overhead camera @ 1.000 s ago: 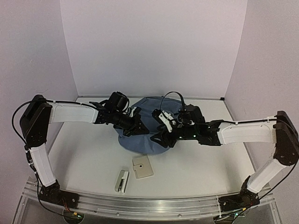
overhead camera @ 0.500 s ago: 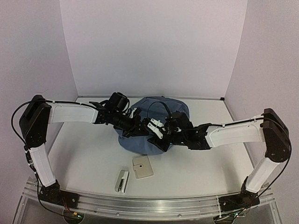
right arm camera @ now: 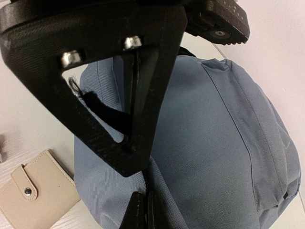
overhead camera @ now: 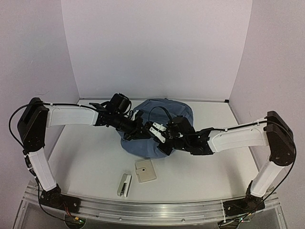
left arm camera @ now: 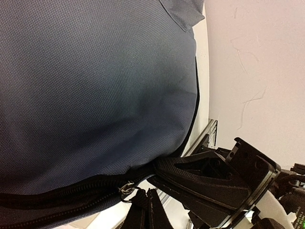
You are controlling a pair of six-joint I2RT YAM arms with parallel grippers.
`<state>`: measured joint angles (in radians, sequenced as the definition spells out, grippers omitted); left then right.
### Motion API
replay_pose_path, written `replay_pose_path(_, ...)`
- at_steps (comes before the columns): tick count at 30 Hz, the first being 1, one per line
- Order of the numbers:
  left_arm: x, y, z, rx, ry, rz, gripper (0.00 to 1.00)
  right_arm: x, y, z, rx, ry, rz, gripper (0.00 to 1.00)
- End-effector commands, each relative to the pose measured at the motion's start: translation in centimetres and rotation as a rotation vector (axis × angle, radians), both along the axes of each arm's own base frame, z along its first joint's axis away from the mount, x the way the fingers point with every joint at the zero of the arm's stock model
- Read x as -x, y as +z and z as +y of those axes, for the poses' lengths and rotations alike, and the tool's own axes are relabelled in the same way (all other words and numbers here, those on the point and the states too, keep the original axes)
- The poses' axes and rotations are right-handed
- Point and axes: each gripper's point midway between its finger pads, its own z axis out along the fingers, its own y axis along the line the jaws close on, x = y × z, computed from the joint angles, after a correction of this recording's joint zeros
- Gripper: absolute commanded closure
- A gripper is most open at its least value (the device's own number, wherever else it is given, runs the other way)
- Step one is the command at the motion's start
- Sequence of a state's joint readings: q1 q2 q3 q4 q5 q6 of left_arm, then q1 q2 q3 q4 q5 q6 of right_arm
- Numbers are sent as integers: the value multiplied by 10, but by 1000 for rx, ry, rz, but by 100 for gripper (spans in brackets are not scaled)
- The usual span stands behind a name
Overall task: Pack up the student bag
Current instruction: Zip the student bag at the center of the board.
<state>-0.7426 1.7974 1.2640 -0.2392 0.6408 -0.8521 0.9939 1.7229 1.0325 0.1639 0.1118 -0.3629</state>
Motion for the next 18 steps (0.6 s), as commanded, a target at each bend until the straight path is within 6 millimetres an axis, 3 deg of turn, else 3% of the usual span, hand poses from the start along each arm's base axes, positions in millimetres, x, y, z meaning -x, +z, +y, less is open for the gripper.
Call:
replay_pose_path(1,-6,41,1,51,14,-121,100,-3,0,-3,9,-38,-15,100)
replay_pose_path(10,-16,28,24,3,66,-99,100,1,6,-14,-7,-62,-15,100)
replay_pose_path(18,-21,30,48,-15,93,-99,100,4,12,-21,-30,-78,-12,100)
